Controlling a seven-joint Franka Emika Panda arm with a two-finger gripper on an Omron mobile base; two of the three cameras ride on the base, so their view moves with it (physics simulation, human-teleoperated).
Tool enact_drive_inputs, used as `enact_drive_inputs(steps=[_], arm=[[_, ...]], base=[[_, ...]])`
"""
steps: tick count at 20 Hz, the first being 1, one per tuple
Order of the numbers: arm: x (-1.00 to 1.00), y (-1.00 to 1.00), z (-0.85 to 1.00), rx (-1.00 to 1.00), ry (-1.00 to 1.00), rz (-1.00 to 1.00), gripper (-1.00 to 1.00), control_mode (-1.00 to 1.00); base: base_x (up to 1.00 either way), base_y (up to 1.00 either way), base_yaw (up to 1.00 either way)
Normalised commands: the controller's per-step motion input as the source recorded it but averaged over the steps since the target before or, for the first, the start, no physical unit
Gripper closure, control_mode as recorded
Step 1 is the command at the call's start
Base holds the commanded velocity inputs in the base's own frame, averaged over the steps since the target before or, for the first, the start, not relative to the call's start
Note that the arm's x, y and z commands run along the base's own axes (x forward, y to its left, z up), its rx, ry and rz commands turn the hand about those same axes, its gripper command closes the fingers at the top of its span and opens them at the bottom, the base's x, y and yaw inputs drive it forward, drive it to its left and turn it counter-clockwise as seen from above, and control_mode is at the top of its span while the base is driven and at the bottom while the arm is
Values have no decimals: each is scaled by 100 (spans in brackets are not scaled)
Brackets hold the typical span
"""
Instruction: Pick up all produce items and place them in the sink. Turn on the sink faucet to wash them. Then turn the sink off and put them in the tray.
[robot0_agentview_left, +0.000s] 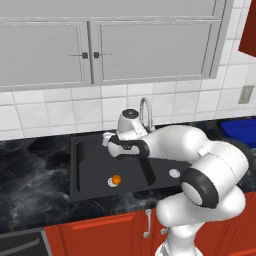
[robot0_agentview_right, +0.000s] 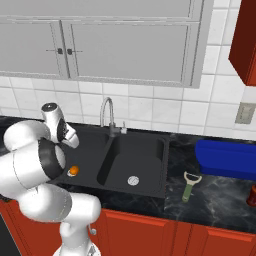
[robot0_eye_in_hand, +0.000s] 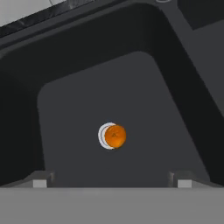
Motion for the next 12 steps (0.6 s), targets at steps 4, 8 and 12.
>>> enact_drive_inputs(steps=[4,8,12], arm=[[-40,-19,42,0,0,9,-100,-100],[-51,-31,29,0,0,9,-100,-100],[-68,-25,10,0,0,6,-100,-100]], base=[[0,0,0],[0,0,0],[0,0,0]])
